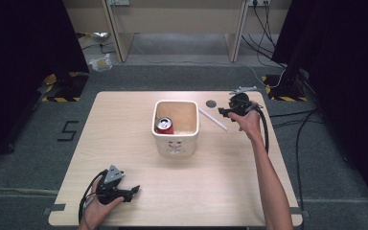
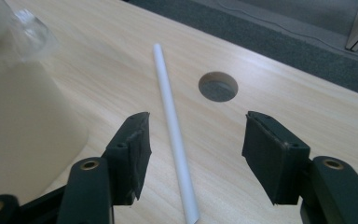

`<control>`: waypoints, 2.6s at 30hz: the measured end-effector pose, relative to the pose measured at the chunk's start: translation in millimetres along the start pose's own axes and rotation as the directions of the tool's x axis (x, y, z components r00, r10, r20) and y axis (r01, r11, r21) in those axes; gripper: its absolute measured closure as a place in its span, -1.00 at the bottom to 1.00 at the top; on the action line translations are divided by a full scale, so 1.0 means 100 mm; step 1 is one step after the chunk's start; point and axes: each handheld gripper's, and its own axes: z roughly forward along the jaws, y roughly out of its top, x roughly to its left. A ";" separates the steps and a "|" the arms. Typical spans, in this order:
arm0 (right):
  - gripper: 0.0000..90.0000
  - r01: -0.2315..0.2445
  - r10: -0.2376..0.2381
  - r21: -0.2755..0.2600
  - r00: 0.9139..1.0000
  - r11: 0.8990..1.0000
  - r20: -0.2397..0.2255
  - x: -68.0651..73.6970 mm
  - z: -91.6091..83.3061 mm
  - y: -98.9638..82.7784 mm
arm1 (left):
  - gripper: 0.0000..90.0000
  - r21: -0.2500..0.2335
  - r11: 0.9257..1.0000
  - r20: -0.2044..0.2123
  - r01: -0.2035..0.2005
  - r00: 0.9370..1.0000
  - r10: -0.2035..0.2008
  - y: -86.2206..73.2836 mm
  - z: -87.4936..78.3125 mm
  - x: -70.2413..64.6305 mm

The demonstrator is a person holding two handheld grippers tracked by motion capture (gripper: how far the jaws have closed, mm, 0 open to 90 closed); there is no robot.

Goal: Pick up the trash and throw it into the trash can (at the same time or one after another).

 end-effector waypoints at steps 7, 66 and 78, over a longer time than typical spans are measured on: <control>0.12 0.007 -0.007 0.041 1.000 0.999 -0.003 0.00 0.21 -0.14 | -0.73 0.001 1.000 0.000 -0.001 1.000 0.001 0.00 0.00 0.00; 0.77 -0.105 0.109 0.110 0.994 0.988 -0.027 -0.02 0.44 -0.48 | -0.73 0.001 1.000 -0.001 -0.001 1.000 0.001 0.00 0.00 0.00; 0.77 -0.085 0.088 0.058 0.995 0.995 -0.041 0.02 0.15 -0.31 | -0.73 0.001 1.000 0.000 -0.001 1.000 0.001 0.00 0.00 0.00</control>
